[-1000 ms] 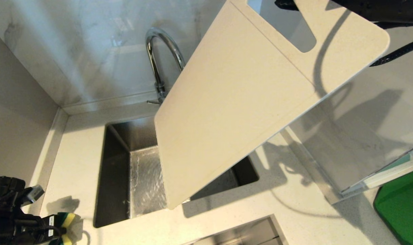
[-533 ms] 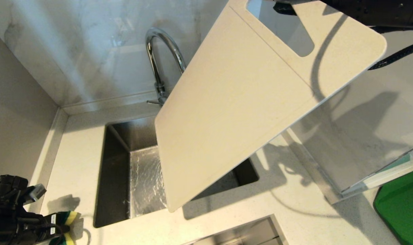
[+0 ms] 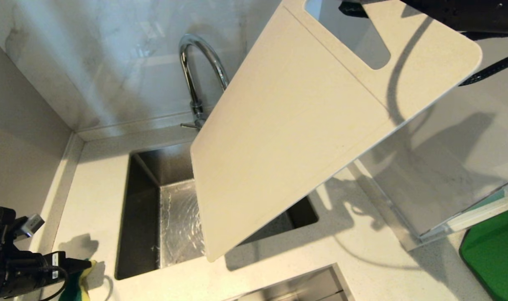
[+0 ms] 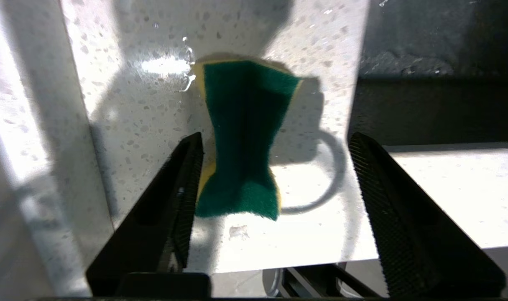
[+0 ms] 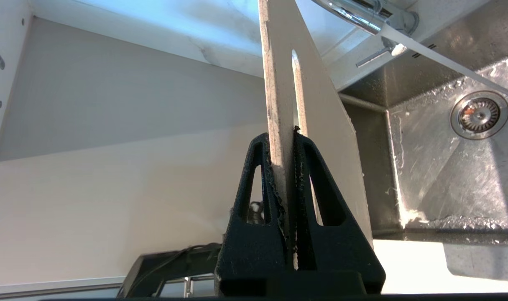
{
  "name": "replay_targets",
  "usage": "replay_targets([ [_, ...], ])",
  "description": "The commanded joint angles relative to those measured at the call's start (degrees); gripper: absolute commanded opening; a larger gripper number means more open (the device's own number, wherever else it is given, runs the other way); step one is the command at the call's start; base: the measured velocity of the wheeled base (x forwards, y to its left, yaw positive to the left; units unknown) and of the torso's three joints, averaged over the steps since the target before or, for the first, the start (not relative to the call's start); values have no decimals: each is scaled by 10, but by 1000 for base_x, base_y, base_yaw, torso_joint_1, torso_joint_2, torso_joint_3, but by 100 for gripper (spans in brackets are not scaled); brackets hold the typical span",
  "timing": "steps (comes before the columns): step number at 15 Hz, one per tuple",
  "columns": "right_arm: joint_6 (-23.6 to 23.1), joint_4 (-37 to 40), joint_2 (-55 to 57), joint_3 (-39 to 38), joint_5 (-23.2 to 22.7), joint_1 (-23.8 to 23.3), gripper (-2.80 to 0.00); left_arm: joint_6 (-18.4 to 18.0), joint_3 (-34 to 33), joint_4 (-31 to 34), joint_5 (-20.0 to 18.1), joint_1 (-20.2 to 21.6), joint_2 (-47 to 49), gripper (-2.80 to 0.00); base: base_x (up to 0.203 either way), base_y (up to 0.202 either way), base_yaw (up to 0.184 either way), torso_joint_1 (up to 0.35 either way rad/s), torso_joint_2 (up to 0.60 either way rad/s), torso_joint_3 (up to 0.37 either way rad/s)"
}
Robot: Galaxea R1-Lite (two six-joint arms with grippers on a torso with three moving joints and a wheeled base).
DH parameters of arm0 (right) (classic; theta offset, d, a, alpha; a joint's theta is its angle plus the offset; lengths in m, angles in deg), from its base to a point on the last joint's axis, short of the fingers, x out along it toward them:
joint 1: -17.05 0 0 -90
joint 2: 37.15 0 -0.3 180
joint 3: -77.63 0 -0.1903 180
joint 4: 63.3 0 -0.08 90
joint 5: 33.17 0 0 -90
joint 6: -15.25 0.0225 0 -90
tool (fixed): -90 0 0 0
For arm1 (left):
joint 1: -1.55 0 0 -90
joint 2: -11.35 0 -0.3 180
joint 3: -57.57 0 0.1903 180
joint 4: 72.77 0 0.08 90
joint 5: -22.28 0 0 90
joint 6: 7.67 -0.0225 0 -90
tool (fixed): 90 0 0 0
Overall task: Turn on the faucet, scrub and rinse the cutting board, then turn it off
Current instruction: Put down the cleaning cloth, then put down the cutting board
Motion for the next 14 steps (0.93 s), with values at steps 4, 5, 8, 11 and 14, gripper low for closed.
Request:
replay_targets([
  [4,2,1,-9,-8,-2,0,-280,-3,39,108,-3,-1,-168,-280,0,0,0,0,0,0],
  [5,2,1,-8,-9,-1,0,-280,-5,44,129,-3,-2,-203,-280,0,0,0,0,0,0],
  [8,2,0,-10,-14,-2,0,-280,-16,40,180,0,-3,-316,-280,0,0,0,0,0,0],
  [11,2,0,-12,-15,-2,0,-280,-22,6,220,3,-2,-447,-280,0,0,0,0,0,0],
  [14,3,0,-16,-17,-1,0,-280,-34,-26,279,28,-2,-582,-280,0,0,0,0,0,0],
])
